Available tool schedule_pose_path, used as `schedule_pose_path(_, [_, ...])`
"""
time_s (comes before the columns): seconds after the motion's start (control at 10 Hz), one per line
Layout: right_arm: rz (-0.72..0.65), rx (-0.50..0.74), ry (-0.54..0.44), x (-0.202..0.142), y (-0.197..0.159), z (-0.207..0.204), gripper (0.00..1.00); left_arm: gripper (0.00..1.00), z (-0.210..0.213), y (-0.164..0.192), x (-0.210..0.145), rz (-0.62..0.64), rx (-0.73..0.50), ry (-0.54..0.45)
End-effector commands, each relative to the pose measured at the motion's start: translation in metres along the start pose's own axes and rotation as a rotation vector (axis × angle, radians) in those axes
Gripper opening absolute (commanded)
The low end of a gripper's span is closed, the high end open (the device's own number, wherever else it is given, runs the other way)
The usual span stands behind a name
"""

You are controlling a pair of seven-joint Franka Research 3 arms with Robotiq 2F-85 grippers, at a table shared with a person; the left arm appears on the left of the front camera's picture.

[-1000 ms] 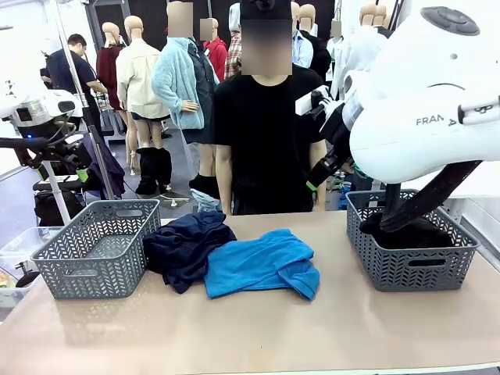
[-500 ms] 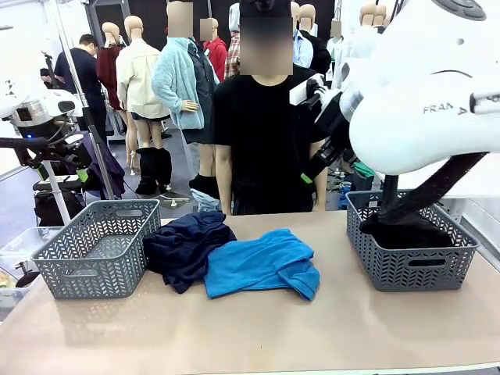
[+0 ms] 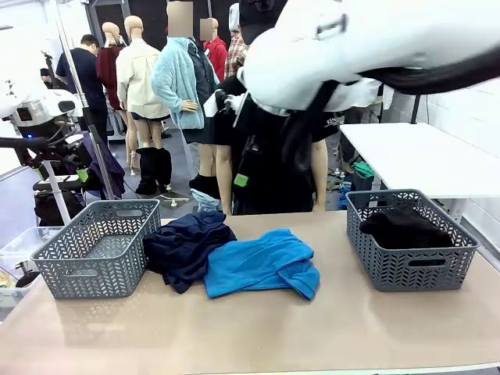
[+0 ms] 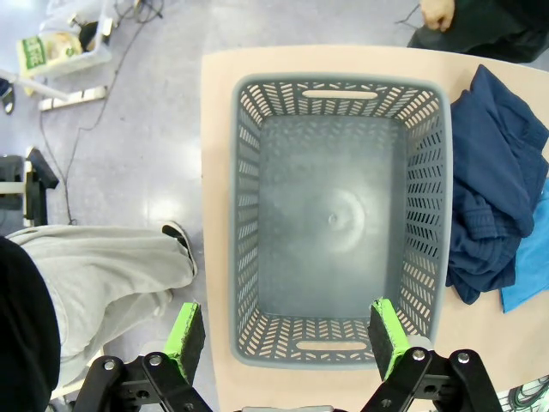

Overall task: Sort the tops and bottoms.
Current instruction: Lift clothes from the center of the table with your right hand.

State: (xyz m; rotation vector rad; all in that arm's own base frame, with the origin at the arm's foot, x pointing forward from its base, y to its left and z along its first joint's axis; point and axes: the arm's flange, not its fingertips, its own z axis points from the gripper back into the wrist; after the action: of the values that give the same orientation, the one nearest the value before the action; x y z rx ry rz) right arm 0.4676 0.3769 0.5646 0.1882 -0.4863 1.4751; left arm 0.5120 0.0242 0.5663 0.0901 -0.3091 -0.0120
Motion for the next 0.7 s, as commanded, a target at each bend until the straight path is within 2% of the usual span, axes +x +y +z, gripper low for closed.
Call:
schedule_pose_path(0.0, [-0.039, 0.094, 0.000, 0.023, -0.046, -0.056, 1.00, 1.00, 0.001, 0.002, 0.002, 0.015, -0.011, -0.007])
schedule_pose_path(0.1, [-0.050, 0.121, -0.003, 0.033, -0.057, -0.084, 1.00, 1.00, 0.001, 0.002, 0.002, 0.015, -0.011, -0.007])
schedule_pose_path(0.2, [-0.036, 0.233, -0.010, 0.046, -0.056, -0.119, 1.00, 1.00, 0.001, 0.002, 0.002, 0.015, -0.011, -0.007])
schedule_pose_path(0.3, [-0.004, 0.254, -0.043, 0.060, -0.059, -0.138, 1.00, 1.00, 0.001, 0.002, 0.002, 0.015, -0.011, -0.007])
schedule_pose_path(0.4, [0.001, 0.180, -0.082, 0.071, -0.063, -0.150, 1.00, 1.00, 0.001, 0.002, 0.002, 0.015, -0.011, -0.007])
schedule_pose_path(0.5, [-0.003, 0.185, -0.108, 0.076, -0.066, -0.156, 1.00, 1.00, 0.001, 0.002, 0.002, 0.015, -0.011, -0.007])
schedule_pose_path(0.6, [-0.037, 0.178, -0.076, 0.067, -0.062, -0.146, 1.00, 1.00, 0.001, 0.002, 0.002, 0.015, -0.011, -0.007])
